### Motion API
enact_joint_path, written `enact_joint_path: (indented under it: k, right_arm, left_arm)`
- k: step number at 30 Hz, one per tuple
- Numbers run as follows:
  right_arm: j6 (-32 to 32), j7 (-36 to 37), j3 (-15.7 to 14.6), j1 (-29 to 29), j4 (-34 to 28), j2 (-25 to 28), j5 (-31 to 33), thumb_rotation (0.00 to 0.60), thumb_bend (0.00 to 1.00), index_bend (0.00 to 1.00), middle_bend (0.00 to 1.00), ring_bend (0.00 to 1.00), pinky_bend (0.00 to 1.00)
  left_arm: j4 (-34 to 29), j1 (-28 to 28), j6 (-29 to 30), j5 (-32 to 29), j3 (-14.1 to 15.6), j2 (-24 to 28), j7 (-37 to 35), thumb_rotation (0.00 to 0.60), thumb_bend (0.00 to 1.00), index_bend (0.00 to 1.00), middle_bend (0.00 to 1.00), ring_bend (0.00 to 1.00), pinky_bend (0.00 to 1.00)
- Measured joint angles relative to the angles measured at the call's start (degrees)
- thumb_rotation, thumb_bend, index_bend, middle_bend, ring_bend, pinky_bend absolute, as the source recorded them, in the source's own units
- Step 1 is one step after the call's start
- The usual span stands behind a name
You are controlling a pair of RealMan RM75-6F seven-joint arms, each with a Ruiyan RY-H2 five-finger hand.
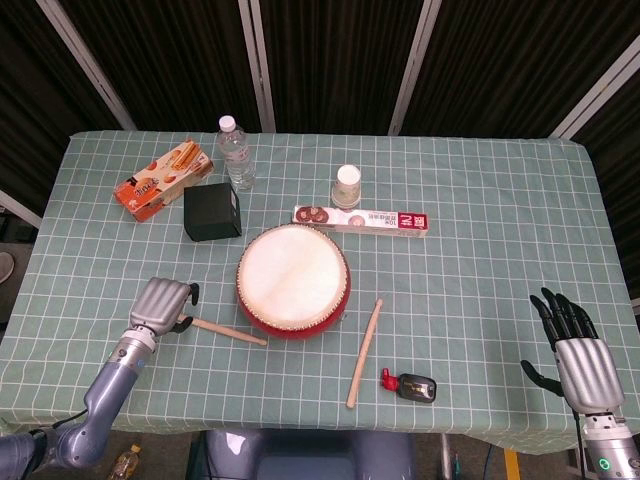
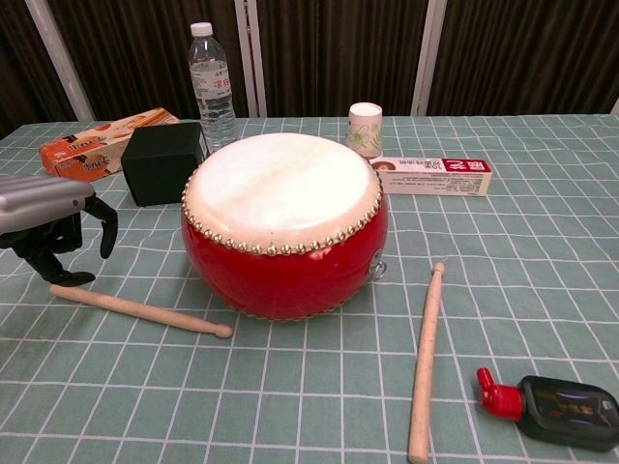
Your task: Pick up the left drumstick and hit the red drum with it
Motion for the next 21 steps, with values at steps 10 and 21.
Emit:
enact_joint_path:
  k: [10,21]
  right_arm:
    - [-0.1,0.3,0.1,0.0,-0.3,0.1,0.2,0.6,0.25,0.0,0.0,0.0,0.12]
    - [-0.1,0.2,0.2,0.0,-0.3,0.2,0.4,0.6,0.25,0.0,0.0,0.0,0.12]
  left_arm:
    - [1.5,-1.8,0.9,-4.4,2.4,-2.3,3.9,0.6,0.26,0.49,1.0,1.0,0.99]
    - [4.5,-2.8,1.1,-5.0,4.5,-5.5,4.5,0.6,0.26,0.49,1.0,1.0,0.99]
